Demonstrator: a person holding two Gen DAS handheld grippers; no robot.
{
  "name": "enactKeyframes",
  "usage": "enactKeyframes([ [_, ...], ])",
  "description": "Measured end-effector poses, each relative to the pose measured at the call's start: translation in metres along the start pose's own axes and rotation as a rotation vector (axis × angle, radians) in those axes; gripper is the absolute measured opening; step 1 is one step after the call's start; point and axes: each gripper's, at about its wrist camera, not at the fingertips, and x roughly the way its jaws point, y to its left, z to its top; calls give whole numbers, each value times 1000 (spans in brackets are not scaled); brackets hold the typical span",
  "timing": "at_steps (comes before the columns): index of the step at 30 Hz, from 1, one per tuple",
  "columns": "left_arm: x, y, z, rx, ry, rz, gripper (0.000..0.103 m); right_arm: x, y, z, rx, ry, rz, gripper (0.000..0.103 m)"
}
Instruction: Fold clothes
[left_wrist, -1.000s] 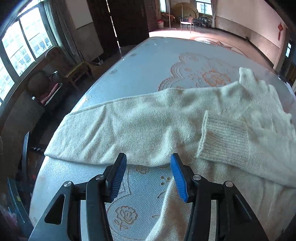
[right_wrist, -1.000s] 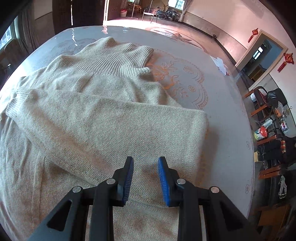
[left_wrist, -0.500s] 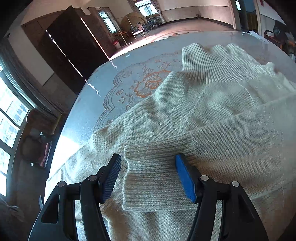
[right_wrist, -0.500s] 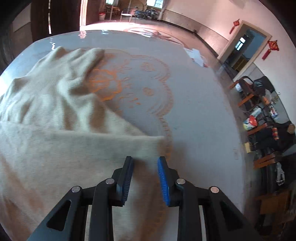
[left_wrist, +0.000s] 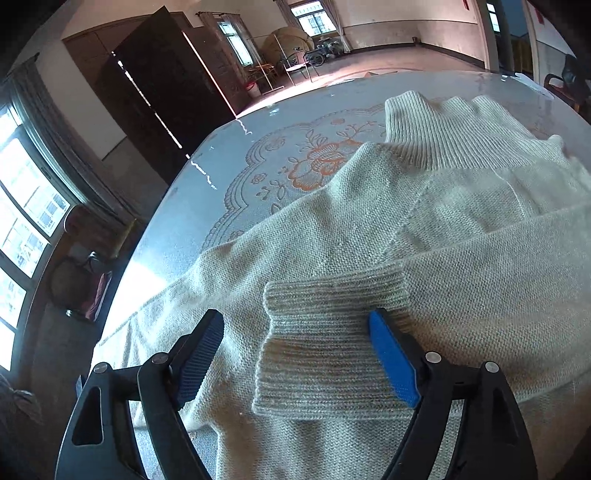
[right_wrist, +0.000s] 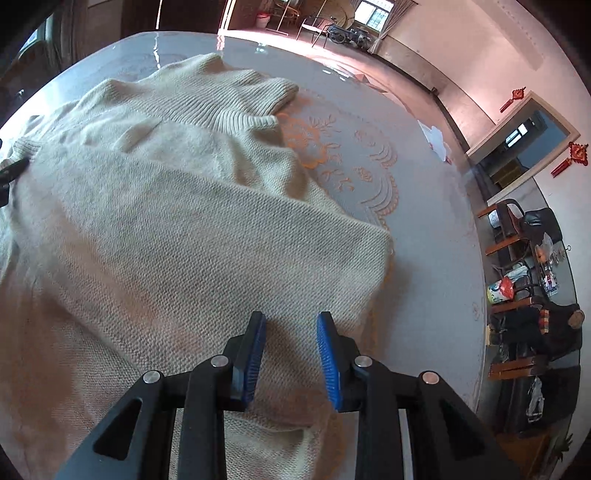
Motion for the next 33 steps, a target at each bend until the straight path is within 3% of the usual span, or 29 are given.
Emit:
enactKeyframes([
  [9, 9, 11, -1, -110, 28, -39, 89, 4, -10, -4, 32, 6, -22, 31],
  [17, 8, 12, -1, -102, 32, -43, 93, -7, -11, -4, 16, -26, -74, 31],
  [21, -7, 20, -3, -138, 23, -61, 93, -20, -1, -1, 9, -55, -61, 31],
  [27, -19, 78, -22, -261, 37, -123, 93, -36, 36, 10, -14, -81, 66, 31],
  [30, -15, 140, -39, -421, 89, -137, 93, -42, 56, 21, -9, -77, 152, 31],
  [33, -13, 210, -67, -574, 130, -103, 93, -46, 80, 30, -37, -57, 188, 31],
])
